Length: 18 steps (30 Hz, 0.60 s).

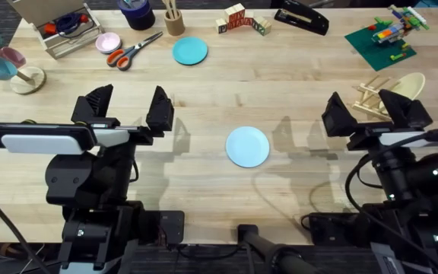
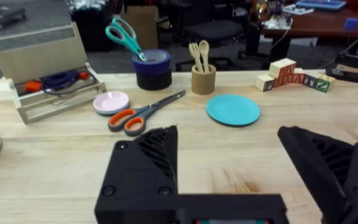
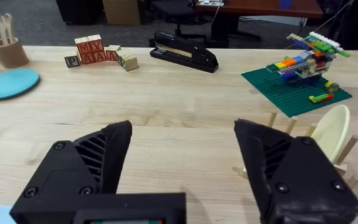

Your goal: Pick up the plates from the table one by one and place each into a slot on the dish rack.

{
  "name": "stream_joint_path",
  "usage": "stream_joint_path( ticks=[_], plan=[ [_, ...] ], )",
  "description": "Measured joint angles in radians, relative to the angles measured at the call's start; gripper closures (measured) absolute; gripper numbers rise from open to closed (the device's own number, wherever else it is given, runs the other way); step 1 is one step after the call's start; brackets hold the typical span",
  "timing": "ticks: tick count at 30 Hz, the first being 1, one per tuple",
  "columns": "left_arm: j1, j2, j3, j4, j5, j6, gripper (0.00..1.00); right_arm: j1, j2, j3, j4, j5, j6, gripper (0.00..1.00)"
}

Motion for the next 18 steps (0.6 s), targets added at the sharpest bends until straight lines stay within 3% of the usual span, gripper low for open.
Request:
stream_joint_path(
  ticks=[14,18],
  plan=[
    [0.0,0.0,0.007,-0.007,-0.001,0.0,0.007,0.0,0.0,-0.001,0.103,0.0,0.0,0.005],
    [0.0,0.016,0.085,-0.047,-0.01,0.0,0.007,0.0,0.001,0.004,0.118,0.0,0.0,0.005]
  ],
)
